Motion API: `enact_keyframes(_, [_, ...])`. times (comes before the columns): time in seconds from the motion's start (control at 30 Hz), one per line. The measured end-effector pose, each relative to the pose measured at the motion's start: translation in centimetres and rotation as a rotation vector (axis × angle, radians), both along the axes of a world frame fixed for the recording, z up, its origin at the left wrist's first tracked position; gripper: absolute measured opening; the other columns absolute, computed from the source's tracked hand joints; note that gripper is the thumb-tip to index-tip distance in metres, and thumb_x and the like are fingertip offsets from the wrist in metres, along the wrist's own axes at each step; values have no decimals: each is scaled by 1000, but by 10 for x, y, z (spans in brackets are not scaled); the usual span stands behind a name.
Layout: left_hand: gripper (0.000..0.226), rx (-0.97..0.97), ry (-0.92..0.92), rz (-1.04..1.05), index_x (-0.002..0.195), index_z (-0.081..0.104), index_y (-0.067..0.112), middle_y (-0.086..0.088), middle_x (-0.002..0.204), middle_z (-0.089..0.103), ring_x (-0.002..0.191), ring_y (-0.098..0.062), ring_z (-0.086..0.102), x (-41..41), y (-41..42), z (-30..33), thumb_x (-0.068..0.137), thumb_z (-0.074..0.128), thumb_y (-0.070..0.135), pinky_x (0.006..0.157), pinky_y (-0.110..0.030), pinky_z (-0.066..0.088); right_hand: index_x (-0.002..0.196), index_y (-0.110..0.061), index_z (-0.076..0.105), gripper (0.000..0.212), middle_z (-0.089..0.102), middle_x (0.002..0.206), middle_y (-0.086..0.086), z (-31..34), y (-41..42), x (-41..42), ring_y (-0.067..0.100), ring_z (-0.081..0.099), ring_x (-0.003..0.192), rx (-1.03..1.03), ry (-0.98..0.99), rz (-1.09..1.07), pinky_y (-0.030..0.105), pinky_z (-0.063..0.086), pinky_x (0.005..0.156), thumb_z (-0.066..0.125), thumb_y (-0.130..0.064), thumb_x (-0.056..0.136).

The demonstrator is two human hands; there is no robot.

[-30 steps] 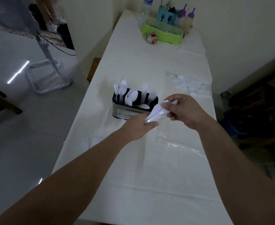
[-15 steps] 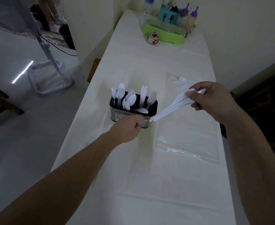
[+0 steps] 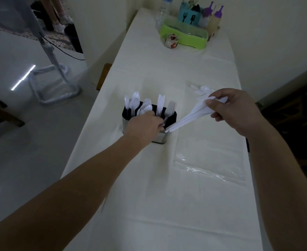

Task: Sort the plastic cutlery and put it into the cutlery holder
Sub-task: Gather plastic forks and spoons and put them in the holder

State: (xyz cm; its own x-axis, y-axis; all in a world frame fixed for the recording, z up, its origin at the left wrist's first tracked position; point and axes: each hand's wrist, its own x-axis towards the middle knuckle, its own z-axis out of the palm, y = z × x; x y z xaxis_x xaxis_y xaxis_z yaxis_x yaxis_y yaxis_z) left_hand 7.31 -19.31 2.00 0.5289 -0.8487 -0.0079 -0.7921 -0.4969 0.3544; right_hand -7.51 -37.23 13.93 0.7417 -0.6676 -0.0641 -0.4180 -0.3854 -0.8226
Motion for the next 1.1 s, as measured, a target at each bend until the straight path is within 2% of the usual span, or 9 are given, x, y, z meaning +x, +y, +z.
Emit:
enact_keyframes(0.13, [28, -70, -12, 16, 106, 69, 22, 1, 96, 60, 91, -17, 60, 2, 3, -1, 102, 45, 36, 64, -31, 45, 85, -14, 69, 5, 66, 74, 4, 0, 3, 5, 9, 62, 50, -13, -8, 4, 21, 52, 49, 68, -13, 90])
enact_keyframes(0.27, [28, -254, 140, 201, 94, 70, 12, -1, 74, 50, 66, -23, 54, 4, -1, 6, 100, 49, 29, 64, -37, 51, 89, -12, 69, 3, 68, 81, 8, -1, 7, 12, 8, 62, 51, -31, -14, 7, 21, 52, 50, 67, -13, 91])
enact_keyframes(0.33, [25, -258, 160, 282, 96, 68, 13, -1, 77, 46, 62, -23, 52, 7, -3, 8, 99, 50, 31, 68, -36, 53, 88, -14, 69, 4, 69, 88, 8, -1, 8, 17, 8, 63, 51, -40, -34, -8, 21, 53, 50, 67, -13, 91])
enact_keyframes(0.47, [20, -328, 233, 346, 107, 68, 19, -7, 92, 60, 72, -24, 61, 10, -3, 11, 95, 57, 30, 72, -30, 50, 91, -11, 69, 4, 67, 76, 8, -4, 13, 29, 6, 62, 49, -81, -31, -8, 19, 51, 49, 67, -14, 91])
enact_keyframes(0.67, [12, -377, 554, 341, 102, 67, 18, -8, 78, 72, 63, -23, 69, 16, -10, 23, 94, 60, 24, 68, -36, 60, 85, -19, 69, 5, 64, 64, -6, -6, 23, 49, 3, 61, 49, -195, 25, 80, 24, 52, 52, 68, -20, 89])
enact_keyframes(0.8, [16, -375, 556, 343, 102, 67, 20, -2, 73, 72, 53, -20, 68, 24, -10, 28, 95, 56, 28, 66, -41, 61, 85, -22, 70, 3, 62, 61, -12, 6, 23, 55, 1, 61, 48, -261, 19, 140, 14, 47, 49, 70, -22, 88])
enact_keyframes(0.9, [19, -317, 473, 328, 108, 67, 19, -2, 82, 72, 63, -22, 70, 26, -7, 25, 96, 55, 30, 70, -42, 61, 85, -20, 70, 3, 62, 59, -13, 14, 19, 55, 1, 62, 49, -258, -21, 135, 16, 51, 52, 70, -22, 88])
enact_keyframes(1.03, [18, -290, 408, 318, 104, 67, 18, -3, 80, 73, 105, -29, 66, 25, -3, 21, 98, 52, 28, 87, -38, 56, 85, -18, 69, 4, 63, 60, -8, 4, 14, 58, 1, 60, 47, -215, 7, 123, 20, 50, 48, 70, -20, 88])
enact_keyframes(1.1, [18, -293, 366, 318, 104, 67, 18, -5, 80, 73, 105, -22, 65, 25, -2, 20, 99, 52, 26, 95, -32, 50, 86, -17, 69, 4, 64, 61, -6, -7, 15, 60, 0, 60, 46, -197, 48, 131, 23, 49, 46, 70, -20, 89])
